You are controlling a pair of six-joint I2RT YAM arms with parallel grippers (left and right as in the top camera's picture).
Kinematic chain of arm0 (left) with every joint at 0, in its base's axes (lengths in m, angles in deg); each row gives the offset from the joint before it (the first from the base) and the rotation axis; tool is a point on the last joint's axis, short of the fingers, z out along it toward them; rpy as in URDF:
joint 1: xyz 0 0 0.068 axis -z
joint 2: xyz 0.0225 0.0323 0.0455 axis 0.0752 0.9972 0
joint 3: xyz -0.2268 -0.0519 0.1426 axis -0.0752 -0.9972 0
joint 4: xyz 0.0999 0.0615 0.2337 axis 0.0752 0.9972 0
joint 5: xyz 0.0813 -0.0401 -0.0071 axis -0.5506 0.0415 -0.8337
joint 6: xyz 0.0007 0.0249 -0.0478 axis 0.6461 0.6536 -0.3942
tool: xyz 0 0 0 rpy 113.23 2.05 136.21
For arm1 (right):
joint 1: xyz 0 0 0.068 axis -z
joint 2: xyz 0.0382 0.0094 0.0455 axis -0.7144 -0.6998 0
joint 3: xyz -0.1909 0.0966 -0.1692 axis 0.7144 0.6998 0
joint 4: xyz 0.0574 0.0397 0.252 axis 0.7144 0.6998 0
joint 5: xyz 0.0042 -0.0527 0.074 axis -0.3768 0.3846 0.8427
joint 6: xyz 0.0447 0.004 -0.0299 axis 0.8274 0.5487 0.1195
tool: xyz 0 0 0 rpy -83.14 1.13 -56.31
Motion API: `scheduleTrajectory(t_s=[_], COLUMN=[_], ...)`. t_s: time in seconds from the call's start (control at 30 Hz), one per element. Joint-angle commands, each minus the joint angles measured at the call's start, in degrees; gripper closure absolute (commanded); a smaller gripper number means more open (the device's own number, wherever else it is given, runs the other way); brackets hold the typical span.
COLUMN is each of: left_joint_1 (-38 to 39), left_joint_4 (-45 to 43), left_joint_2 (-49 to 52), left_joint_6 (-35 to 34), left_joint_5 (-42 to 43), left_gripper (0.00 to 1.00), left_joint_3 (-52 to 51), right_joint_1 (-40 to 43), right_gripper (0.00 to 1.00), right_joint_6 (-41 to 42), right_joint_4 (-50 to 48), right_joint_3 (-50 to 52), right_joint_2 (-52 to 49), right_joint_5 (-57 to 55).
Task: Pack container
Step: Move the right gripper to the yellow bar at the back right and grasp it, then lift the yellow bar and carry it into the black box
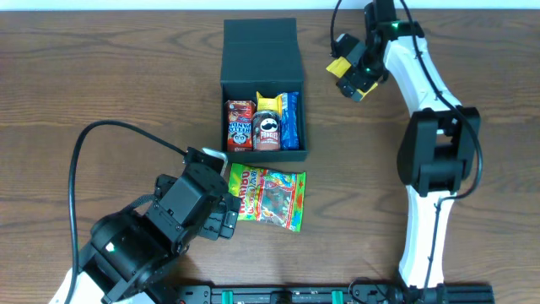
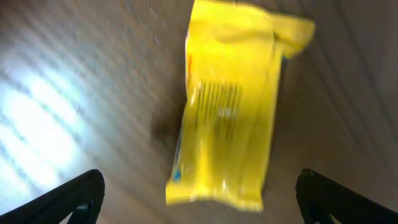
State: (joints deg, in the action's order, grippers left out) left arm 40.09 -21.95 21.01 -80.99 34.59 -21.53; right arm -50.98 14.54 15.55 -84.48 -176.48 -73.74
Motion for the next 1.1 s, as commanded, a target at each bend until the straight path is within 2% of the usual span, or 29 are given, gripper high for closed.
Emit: scheduleTrajectory(t_s=[0.0,0.33,0.77,1.07], left_joint_1=[-0.13,-0.13,-0.13,-0.13], left_joint_4=[0.07,0.07,0.07,0.07], left_joint_2=[0.11,0.11,0.11,0.11], left_joint_6=[0.55,0.55,0.55,0.55], left_joint_5=[-1.01,-1.01,-1.01,-1.01], left_gripper=[0.05,0.05,0.05,0.05], left_joint_3=[-0.04,-0.04,-0.04,-0.04], right_joint_1=[0.83,0.96,1.64,3.63], right_gripper=[0.01,0.01,0.06,0.05], right_joint_6=[0.09,0.11,0.13,3.80], right_joint_4=[-2.45,-9.66,-12.48,-13.51], right_joint_3=[-1.03,-1.03,-1.03,-1.01], right_joint_2=[-1.57,-3.34,-4.37,-5.25], right_joint_5=[3.23,4.66,7.50,9.73])
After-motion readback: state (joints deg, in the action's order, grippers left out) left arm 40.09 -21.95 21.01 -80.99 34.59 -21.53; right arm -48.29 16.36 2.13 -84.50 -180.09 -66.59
